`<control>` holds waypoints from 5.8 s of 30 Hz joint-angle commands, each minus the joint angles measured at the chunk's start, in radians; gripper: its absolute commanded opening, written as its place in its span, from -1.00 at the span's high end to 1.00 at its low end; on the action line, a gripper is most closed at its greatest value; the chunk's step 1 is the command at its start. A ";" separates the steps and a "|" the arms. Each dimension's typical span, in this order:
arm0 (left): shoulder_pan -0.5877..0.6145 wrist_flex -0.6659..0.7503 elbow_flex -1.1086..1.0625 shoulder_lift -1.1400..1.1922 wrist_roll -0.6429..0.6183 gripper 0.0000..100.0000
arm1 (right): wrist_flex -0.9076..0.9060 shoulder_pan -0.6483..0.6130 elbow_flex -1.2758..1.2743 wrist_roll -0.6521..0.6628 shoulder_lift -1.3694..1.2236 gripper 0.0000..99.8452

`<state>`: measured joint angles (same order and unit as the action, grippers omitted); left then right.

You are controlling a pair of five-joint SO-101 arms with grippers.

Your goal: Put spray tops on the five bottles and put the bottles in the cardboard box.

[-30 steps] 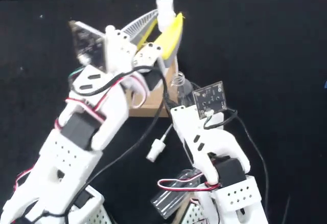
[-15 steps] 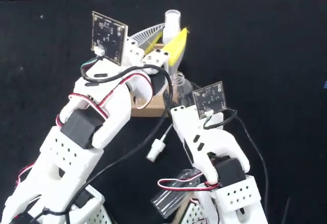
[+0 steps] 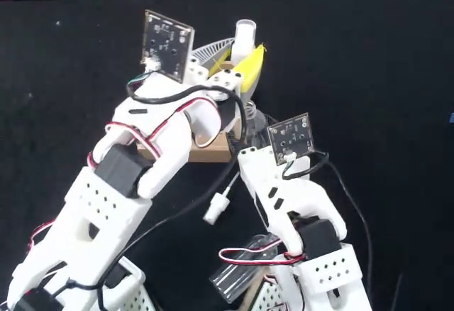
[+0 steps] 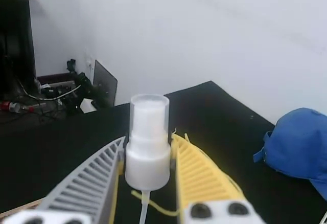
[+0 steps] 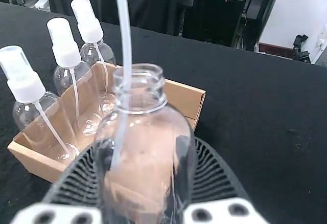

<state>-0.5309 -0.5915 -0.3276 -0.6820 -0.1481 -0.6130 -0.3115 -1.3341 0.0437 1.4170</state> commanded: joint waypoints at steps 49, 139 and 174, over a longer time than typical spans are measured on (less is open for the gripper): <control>0.647 -0.391 0.503 0.009 0.005 0.53 | 0.706 0.281 0.199 -0.068 -0.417 0.98; 0.641 -0.385 0.496 0.021 0.006 0.53 | 1.927 1.071 0.225 -0.012 -1.805 0.98; 0.642 -0.385 0.495 0.021 0.008 0.53 | 1.938 0.977 0.130 -0.018 -1.816 0.55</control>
<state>0.1059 -0.9935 0.1603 -0.6621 -0.1450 1.3096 0.6843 -1.1914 0.0222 -0.4089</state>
